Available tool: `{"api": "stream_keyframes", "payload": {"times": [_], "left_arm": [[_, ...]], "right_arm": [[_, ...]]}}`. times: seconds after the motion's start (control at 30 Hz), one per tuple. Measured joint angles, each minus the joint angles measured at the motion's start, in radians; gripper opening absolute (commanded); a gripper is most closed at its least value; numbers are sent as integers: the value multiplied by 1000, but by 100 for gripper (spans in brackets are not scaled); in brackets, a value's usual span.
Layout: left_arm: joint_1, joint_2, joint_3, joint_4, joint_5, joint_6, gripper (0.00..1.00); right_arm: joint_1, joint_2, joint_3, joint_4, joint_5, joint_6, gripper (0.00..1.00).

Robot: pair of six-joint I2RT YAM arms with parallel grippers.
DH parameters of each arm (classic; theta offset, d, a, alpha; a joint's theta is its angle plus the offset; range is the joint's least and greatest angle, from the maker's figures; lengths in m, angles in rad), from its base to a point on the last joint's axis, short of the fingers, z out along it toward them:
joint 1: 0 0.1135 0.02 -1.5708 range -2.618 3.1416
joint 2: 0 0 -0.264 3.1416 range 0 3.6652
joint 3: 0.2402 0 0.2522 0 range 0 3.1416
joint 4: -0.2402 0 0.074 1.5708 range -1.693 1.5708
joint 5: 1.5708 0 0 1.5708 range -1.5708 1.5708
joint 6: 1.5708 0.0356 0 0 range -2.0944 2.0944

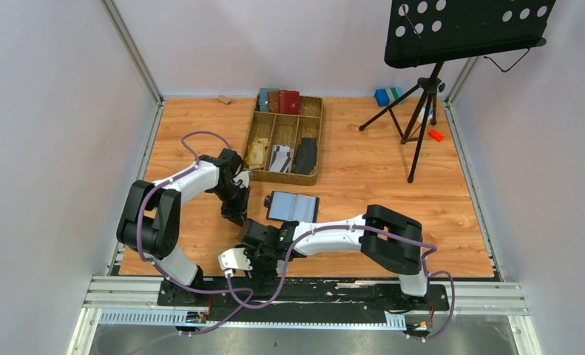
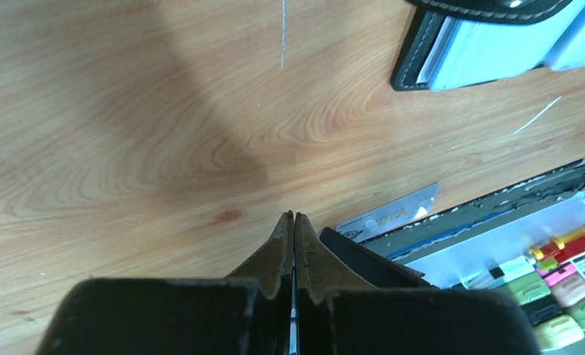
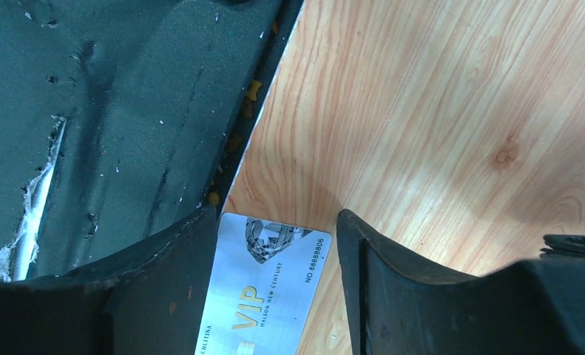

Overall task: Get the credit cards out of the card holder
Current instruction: Pick up the credit card at the corner of the board.

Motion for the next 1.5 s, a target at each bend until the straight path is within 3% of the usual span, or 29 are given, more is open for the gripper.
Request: {"api": "stream_keyframes", "payload": {"times": [0.2,0.63,1.2,1.4,1.5], "left_arm": [[1,-5,-14,-6,3,2,0],[-2,5,-14,-6,26,1,0],[-29,26,-10,-4,26,1,0],[-31,26,-12,5,26,1,0],[-32,26,-18,10,26,1,0]], "right_arm": [[0,0,-3,5,2,6,69],[-16,-79,-134,117,51,123,69],[-40,-93,-125,37,2,133,59],[-40,-80,-95,-6,3,142,62],[-38,-79,-93,-9,15,152,69]]}}
